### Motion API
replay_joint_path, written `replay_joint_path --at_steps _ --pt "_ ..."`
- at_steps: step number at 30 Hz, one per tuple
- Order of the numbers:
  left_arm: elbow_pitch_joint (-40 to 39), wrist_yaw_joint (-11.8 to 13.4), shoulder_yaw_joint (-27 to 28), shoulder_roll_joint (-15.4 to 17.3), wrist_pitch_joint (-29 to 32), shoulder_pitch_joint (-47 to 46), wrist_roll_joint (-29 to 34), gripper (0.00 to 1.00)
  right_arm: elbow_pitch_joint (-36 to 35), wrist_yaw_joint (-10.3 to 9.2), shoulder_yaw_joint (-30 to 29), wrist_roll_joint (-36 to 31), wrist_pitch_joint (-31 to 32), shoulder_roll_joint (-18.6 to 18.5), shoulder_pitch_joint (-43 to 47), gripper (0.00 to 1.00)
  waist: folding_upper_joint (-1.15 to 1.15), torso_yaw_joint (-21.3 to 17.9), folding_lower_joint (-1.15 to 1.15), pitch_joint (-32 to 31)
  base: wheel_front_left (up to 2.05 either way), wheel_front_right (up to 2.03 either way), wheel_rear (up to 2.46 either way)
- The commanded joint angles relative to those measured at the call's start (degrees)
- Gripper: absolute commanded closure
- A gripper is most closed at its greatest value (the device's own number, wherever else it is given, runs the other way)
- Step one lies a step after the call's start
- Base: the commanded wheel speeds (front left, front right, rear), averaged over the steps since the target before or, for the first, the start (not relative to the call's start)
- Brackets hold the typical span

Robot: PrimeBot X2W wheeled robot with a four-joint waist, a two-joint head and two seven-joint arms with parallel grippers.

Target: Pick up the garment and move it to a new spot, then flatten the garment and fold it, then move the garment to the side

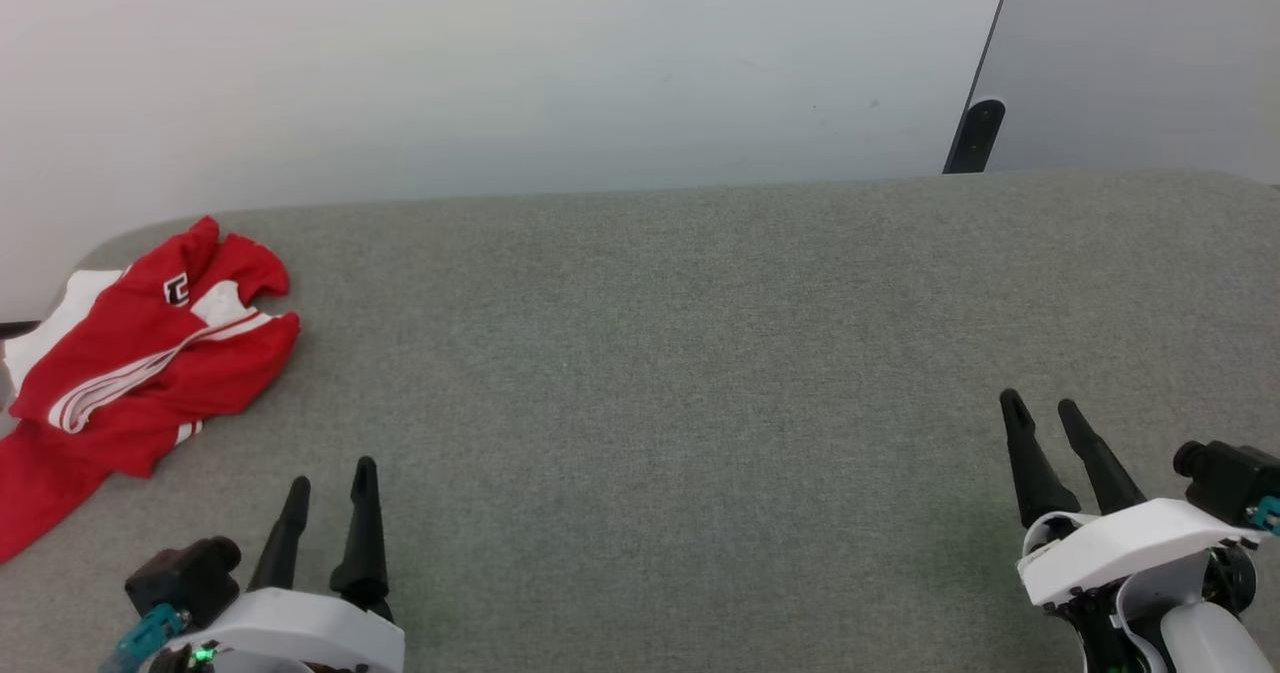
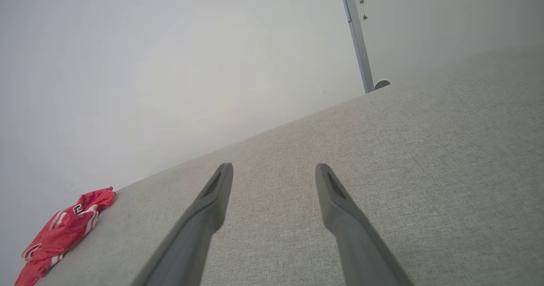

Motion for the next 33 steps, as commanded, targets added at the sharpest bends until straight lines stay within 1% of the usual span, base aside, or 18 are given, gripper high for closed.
replay_joint_path --at_steps 1,21,33 --pt "-0.72 0.30 -0.15 0.46 -0.55 -0.38 1.69 0.00 -0.36 -0.04 0.36 -1.69 -0.62 -0.09 -1.52 0.00 0.00 0.00 0.00 -0.02 0.00 0.00 0.00" --pt "-1.37 1.16 -1.68 1.47 -3.37 0.58 12.75 0.00 0.87 -0.05 2.67 -12.09 -3.46 -0.89 -2.59 0.00 0.00 0.02 0.00 0.17 0.00 0.00 0.00" --pt "-1.30 1.29 -2.12 1.49 -4.69 0.84 17.58 0.00 1.61 -0.06 2.03 -16.48 -4.81 -0.65 -2.75 0.00 0.00 0.06 0.00 0.28 0.00 0.00 0.00"
